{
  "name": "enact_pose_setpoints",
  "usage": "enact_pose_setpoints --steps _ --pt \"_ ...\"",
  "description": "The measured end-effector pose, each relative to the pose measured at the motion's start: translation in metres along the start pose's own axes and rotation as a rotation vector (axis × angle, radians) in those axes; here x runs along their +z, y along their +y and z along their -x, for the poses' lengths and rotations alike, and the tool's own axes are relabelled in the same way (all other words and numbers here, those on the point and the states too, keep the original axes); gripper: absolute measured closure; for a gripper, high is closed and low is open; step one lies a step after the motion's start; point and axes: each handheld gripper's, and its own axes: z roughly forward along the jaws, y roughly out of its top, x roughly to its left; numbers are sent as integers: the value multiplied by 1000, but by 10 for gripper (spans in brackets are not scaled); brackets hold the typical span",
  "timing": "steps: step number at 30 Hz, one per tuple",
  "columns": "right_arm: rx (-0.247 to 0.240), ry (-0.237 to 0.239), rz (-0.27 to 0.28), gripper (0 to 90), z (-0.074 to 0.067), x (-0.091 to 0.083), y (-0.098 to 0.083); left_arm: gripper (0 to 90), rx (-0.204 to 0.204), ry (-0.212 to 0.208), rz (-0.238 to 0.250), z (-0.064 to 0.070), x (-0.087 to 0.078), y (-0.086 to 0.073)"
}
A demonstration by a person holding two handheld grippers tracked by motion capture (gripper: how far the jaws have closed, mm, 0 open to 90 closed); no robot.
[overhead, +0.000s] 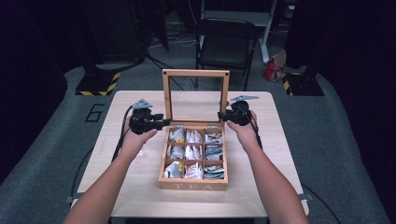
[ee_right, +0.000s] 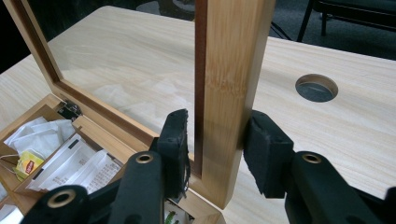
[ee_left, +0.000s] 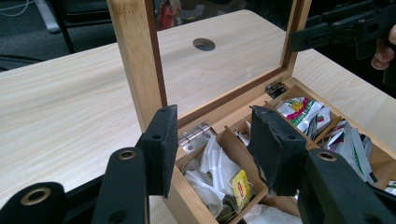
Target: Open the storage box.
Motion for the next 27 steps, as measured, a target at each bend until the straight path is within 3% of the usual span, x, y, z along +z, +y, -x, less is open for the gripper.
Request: enact_pose_setpoints --steps 10,13,17,24,27 --pt "-25 -17 -1 535 -5 -18 -13 521 -8 23 0 0 -9 -8" --pt "-3 -6 10 514 -8 -27 -17 522 -10 27 -6 1 -10 -11" --pt "-41 11 8 468 -18 -40 -24 515 -3 36 -13 4 -13 -12" --pt "-40 39 30 384 -29 -59 -32 488 5 35 -4 12 -20 -14" --pt "-33 66 -15 345 -30 -62 -35 487 -3 33 -2 14 -23 -16"
